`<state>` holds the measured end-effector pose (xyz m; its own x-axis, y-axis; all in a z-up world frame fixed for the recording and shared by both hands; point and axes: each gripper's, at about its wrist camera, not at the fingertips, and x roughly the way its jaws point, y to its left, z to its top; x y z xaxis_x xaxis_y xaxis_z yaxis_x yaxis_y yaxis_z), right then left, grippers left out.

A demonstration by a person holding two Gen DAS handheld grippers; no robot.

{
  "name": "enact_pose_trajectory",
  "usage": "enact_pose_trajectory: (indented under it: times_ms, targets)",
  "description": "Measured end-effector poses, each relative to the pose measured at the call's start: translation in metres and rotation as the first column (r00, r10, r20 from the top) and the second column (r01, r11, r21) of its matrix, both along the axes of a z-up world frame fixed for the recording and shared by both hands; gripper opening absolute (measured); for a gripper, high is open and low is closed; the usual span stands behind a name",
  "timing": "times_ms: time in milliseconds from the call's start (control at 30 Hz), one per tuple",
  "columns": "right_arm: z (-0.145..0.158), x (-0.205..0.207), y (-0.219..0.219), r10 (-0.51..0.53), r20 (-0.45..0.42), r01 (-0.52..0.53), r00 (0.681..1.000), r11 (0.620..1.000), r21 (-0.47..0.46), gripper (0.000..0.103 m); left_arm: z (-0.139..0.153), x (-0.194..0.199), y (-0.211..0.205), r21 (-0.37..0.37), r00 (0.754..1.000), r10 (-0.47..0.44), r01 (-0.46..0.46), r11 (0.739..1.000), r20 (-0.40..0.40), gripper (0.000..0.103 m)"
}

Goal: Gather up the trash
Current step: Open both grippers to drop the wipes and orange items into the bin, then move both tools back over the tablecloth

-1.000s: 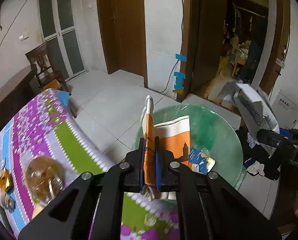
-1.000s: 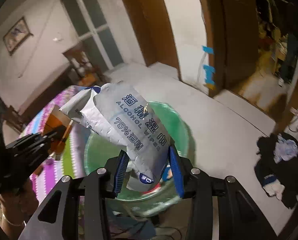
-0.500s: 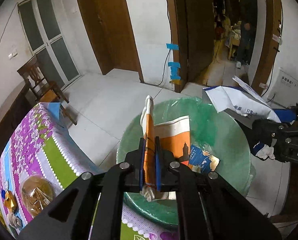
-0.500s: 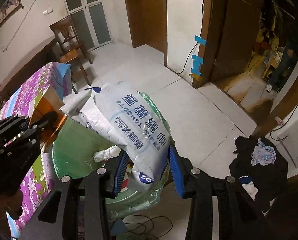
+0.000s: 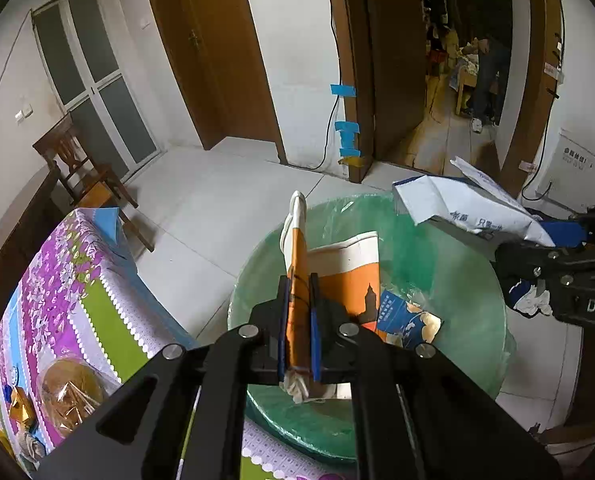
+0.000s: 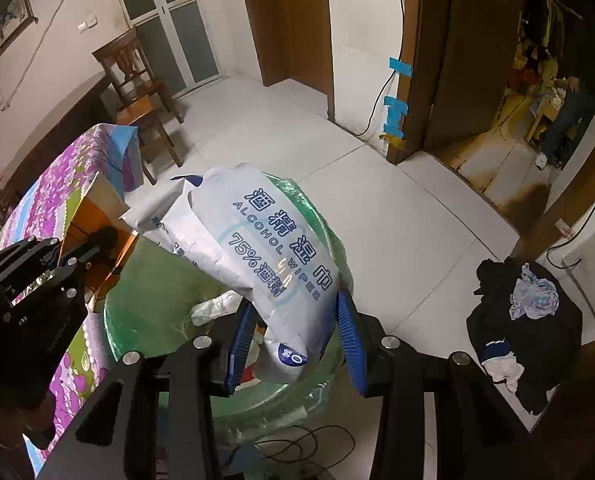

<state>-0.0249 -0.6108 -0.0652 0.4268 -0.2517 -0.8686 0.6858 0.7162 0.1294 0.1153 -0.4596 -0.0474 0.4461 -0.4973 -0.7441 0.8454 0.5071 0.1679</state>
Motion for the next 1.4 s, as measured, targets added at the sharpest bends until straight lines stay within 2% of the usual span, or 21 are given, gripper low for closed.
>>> enact_pose_trajectory:
  times_ms: [67,100,167,400,433,500,567,733,800,933,1167,1233,1300,1400]
  targets:
    - [0.0,0.003,0.0,0.006,0.005,-0.006,1.0,1.0,0.009,0.047,0.0,0.002,0.001,-0.003,1.0,-0.004,0.004,1.0,-0.007,0.008]
    - [0.0,0.003,-0.001,0.004,0.013,-0.004,1.0,1.0,0.012,0.055,-0.001,0.003,0.001,-0.001,1.0,-0.002,0.002,1.0,-0.013,0.015]
    - [0.0,0.001,-0.002,-0.004,0.026,0.003,1.0,1.0,0.011,0.059,-0.001,0.006,0.003,-0.005,1.0,0.018,-0.018,1.0,-0.025,0.033]
    - [0.001,-0.017,-0.004,-0.017,0.065,0.015,0.998,1.0,0.026,0.059,-0.001,-0.001,0.019,-0.03,0.999,0.022,-0.024,0.999,-0.044,0.035]
    - [-0.001,-0.021,-0.003,-0.022,0.07,0.02,0.997,0.999,0.029,0.059,0.001,-0.004,0.023,-0.039,0.999,0.018,-0.02,0.999,-0.038,0.038]
    - [-0.004,-0.029,-0.002,-0.03,0.074,0.029,0.997,0.999,0.023,0.059,0.004,-0.013,0.037,-0.074,1.0,0.015,-0.016,0.997,-0.006,0.056]
    - [-0.008,-0.037,0.0,-0.042,0.081,0.039,0.996,0.999,0.037,0.059,0.008,-0.02,0.048,-0.102,1.0,0.007,-0.005,0.995,0.017,0.059]
    - [-0.012,-0.054,0.01,-0.056,0.128,0.051,0.99,0.998,0.042,0.059,0.017,-0.031,0.069,-0.153,1.0,-0.014,0.014,0.988,0.007,0.064]
    - [-0.011,-0.06,0.018,-0.052,0.152,0.047,0.987,0.998,0.038,0.066,0.019,-0.034,0.081,-0.172,1.0,-0.021,0.024,0.985,0.017,0.071]
    - [-0.007,-0.066,0.038,-0.02,0.159,0.021,0.987,1.0,-0.007,0.069,0.02,-0.037,0.113,-0.21,0.999,-0.027,0.033,0.977,0.03,0.073]
    - [0.009,-0.069,0.098,0.078,0.164,-0.053,0.983,0.987,-0.151,0.075,0.022,-0.032,0.178,-0.267,0.999,0.035,-0.043,0.963,-0.035,0.075]
    - [0.015,-0.07,0.124,0.12,0.178,-0.082,0.977,0.974,-0.211,0.08,0.024,-0.034,0.198,-0.277,0.998,0.056,-0.061,0.959,-0.028,0.077]
    - [0.017,-0.069,0.148,0.163,0.189,-0.11,0.968,0.959,-0.263,0.087,0.026,-0.035,0.23,-0.303,0.996,0.087,-0.087,0.949,-0.012,0.086]
    - [0.015,-0.059,0.181,0.209,0.18,-0.145,0.961,0.938,-0.315,0.089,0.024,-0.032,0.27,-0.302,0.986,0.165,-0.148,0.942,0.031,0.086]
